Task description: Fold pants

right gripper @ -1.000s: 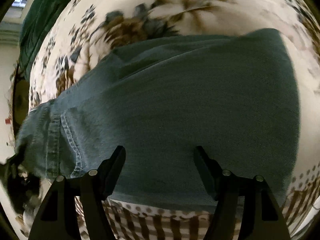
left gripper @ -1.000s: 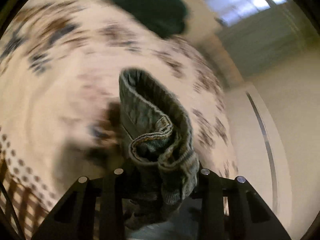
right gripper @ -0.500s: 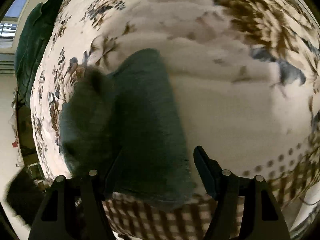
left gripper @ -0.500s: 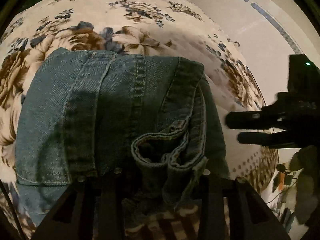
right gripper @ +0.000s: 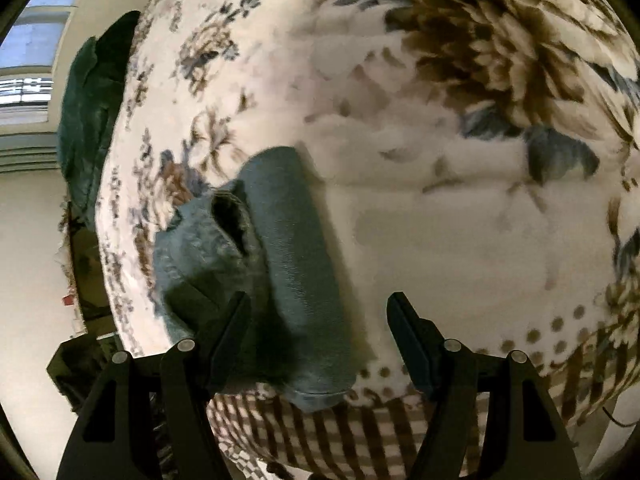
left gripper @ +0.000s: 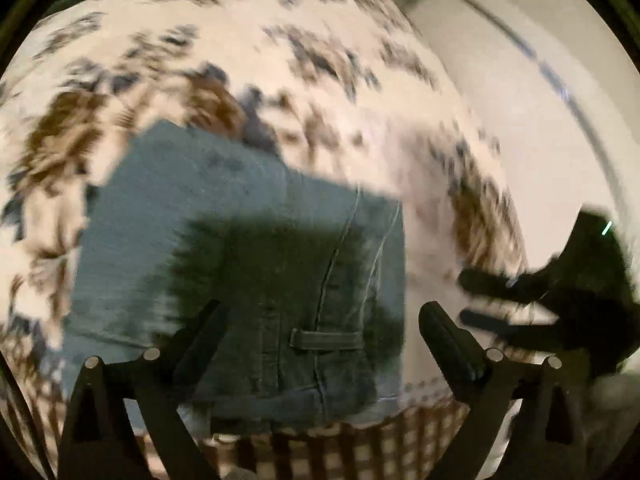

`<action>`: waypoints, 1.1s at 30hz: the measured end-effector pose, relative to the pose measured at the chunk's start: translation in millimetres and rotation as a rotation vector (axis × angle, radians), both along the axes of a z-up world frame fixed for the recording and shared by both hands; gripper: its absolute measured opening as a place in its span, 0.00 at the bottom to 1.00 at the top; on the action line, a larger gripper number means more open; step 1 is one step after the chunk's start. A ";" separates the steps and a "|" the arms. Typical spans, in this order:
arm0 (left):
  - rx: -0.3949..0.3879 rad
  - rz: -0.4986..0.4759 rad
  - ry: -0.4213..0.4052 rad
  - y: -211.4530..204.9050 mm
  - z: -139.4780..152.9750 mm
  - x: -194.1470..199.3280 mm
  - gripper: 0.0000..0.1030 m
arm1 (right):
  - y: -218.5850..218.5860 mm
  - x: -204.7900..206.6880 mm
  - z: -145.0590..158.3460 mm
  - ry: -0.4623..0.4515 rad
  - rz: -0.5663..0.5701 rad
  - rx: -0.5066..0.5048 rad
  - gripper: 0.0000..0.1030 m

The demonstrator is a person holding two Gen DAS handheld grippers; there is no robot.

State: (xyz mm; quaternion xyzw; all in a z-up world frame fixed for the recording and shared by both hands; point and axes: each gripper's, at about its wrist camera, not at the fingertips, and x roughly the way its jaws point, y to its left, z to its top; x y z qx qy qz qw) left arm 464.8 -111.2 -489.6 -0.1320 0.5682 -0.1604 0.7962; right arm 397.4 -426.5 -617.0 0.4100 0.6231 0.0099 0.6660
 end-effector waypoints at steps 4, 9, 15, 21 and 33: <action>0.064 0.142 -0.023 33.1 34.3 -5.9 0.99 | 11.3 13.5 4.2 -0.037 0.048 0.104 0.71; 0.182 0.296 -0.030 91.8 47.4 -7.4 0.99 | 45.8 37.7 -15.1 -0.046 0.147 0.146 0.71; 0.265 0.352 0.024 134.9 23.0 2.7 0.99 | 80.7 67.4 -60.9 -0.018 0.252 0.104 0.71; 0.268 0.367 0.065 138.5 9.7 5.8 0.99 | 99.1 69.6 -61.6 -0.106 0.279 0.167 0.60; 0.318 0.266 0.120 111.4 -5.1 5.3 0.99 | 131.8 73.7 -56.7 -0.129 0.320 0.040 0.32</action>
